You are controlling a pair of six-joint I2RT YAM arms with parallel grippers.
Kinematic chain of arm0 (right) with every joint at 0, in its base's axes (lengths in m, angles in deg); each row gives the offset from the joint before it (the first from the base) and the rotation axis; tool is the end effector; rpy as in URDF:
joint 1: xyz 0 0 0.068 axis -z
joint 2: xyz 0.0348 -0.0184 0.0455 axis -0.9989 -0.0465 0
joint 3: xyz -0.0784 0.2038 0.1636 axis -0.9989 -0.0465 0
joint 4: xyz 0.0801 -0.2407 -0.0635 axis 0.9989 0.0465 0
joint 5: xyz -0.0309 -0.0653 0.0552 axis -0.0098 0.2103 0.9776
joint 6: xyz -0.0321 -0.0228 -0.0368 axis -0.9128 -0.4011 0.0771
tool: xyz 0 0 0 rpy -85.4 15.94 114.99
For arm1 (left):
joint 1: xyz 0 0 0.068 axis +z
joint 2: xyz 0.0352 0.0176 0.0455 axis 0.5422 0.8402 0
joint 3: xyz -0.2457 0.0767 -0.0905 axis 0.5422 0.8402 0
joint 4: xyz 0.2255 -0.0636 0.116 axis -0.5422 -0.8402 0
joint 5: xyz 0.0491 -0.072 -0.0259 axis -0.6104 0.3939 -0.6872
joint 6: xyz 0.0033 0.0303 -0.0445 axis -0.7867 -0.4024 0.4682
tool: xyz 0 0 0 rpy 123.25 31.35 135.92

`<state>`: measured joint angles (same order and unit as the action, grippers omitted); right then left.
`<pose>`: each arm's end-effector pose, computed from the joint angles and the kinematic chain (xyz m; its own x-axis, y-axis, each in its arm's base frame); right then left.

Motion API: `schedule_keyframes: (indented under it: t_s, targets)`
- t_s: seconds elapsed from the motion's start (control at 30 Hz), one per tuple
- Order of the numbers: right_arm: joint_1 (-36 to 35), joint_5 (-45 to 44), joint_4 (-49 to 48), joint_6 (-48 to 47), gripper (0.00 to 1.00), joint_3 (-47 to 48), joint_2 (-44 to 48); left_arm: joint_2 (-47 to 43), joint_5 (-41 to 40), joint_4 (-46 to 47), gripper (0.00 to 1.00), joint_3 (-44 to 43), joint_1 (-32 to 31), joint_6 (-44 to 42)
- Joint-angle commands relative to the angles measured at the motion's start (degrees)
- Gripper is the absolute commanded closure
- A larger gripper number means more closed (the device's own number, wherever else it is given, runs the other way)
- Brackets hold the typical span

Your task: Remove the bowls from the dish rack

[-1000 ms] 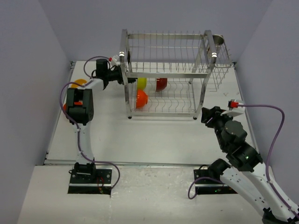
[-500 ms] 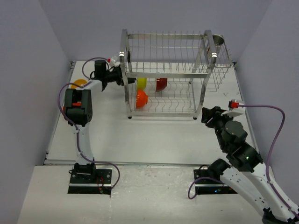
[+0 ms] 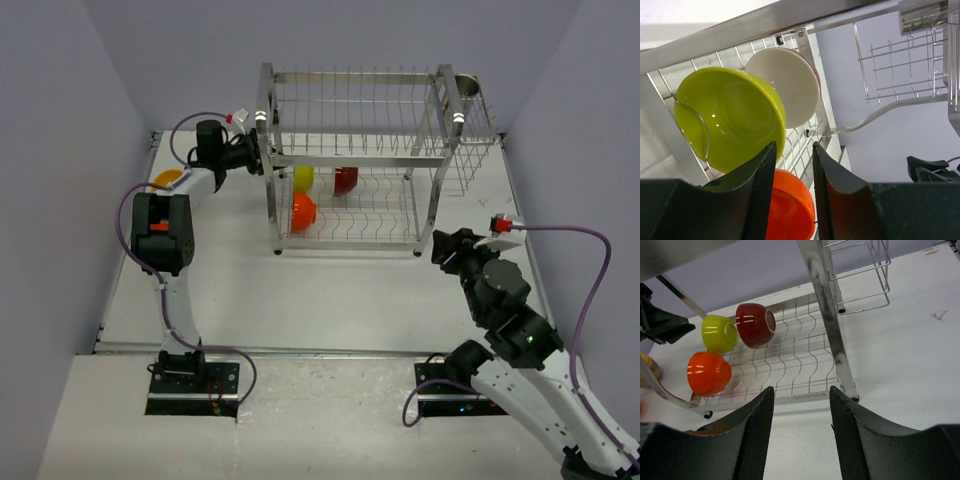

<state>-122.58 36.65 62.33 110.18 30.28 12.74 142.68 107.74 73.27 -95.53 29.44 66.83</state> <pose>0.0983 0.0464 0.3346 -0.1186 0.3531 -0.9280 -0.0140 0.9340 0.3571 0.4842 -0.0589 0.2181 -0.8632 -0.3678 -0.3458 0.2341 0.3152 -0.9197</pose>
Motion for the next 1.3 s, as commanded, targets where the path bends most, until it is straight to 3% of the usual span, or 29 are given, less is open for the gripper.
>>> schedule_keyframes:
  t_s: [0.0, 1.27]
  targets:
    - [-0.3, -0.3, -1.3, 0.3, 0.5, -0.3, 0.6, -1.9, 0.6, 1.0, 0.63, 0.1, -0.9, -0.9]
    - [-0.3, 1.2, -2.0, 0.2, 0.5, -1.1, 1.6, 1.7, -6.6, -1.8, 0.66, 2.3, -5.7, -5.5]
